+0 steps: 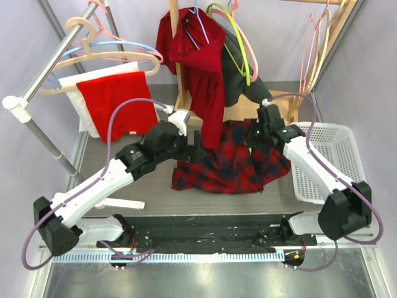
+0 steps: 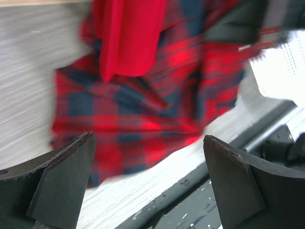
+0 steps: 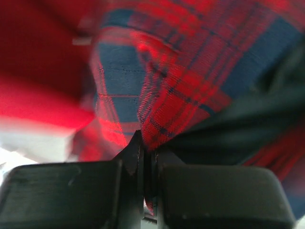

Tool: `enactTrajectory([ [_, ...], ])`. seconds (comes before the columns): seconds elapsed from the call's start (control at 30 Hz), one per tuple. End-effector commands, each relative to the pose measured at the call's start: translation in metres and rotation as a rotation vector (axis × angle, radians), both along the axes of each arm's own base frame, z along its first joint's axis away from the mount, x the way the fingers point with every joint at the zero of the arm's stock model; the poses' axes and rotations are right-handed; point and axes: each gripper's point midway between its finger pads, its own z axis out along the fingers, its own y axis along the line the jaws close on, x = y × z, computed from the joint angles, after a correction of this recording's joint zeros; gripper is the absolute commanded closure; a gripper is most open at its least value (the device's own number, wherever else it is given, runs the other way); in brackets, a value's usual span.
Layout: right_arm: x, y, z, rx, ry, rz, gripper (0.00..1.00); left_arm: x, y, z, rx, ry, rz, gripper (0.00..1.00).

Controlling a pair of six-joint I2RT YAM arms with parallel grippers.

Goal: Place the skirt on the hanger
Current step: Adjust the skirt at the center of the board.

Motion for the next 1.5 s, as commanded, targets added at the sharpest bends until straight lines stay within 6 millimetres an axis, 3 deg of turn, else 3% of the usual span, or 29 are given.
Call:
enactTrajectory([
  [0.0,0.031,-0.008,-0.001,0.007,-0.117,-0.224,0.99,-0.012,-0.057,-0.005,-0.082,-0.039,-0.159,0.0],
  [0.2,0.032,-0.008,-0.018,0.021,-0.076,-0.274,0.99,0.003,-0.107,-0.036,-0.05,-0.099,-0.126,0.0],
  [0.37,0.032,-0.006,-0.027,0.023,-0.055,-0.273,0.99,-0.008,-0.146,-0.053,-0.014,-0.143,-0.132,0.0],
  [0.47,0.03,-0.004,-0.031,0.033,-0.043,-0.27,0.99,-0.007,-0.158,-0.063,0.007,-0.165,-0.088,0.0],
  [0.73,0.018,-0.003,-0.041,0.044,-0.021,-0.244,0.99,-0.001,-0.184,-0.061,-0.111,-0.234,-0.039,0.0],
  [0.83,0.016,-0.006,-0.036,0.007,-0.038,-0.207,0.94,0.003,-0.19,-0.064,-0.094,-0.249,-0.044,0.0],
  [1.0,0.009,-0.005,-0.029,-0.008,-0.033,-0.155,0.87,0.011,-0.195,-0.089,0.017,-0.225,-0.037,0.03],
  [1.1,0.005,-0.001,-0.024,0.015,-0.035,-0.133,0.87,0.012,-0.195,-0.099,0.035,-0.209,-0.024,0.23],
  [1.13,0.004,0.0,-0.023,0.019,-0.035,-0.132,0.86,0.012,-0.194,-0.101,0.032,-0.203,-0.018,0.36],
  [1.2,0.004,-0.002,-0.021,0.014,-0.041,-0.139,0.84,0.012,-0.188,-0.1,0.045,-0.202,0.003,0.5],
  [1.23,0.005,-0.005,-0.021,0.005,-0.045,-0.149,0.84,0.012,-0.185,-0.098,0.048,-0.205,0.006,0.63],
  [1.3,0.005,-0.007,-0.023,-0.006,-0.042,-0.153,0.79,0.013,-0.175,-0.097,0.071,-0.211,0.031,0.78],
  [1.33,0.005,-0.007,-0.025,-0.011,-0.039,-0.152,0.78,0.013,-0.168,-0.089,0.077,-0.217,0.042,0.97],
  [1.47,0.002,-0.013,-0.035,-0.047,-0.025,-0.149,0.64,0.008,-0.13,-0.086,0.165,-0.209,0.095,1.0],
])
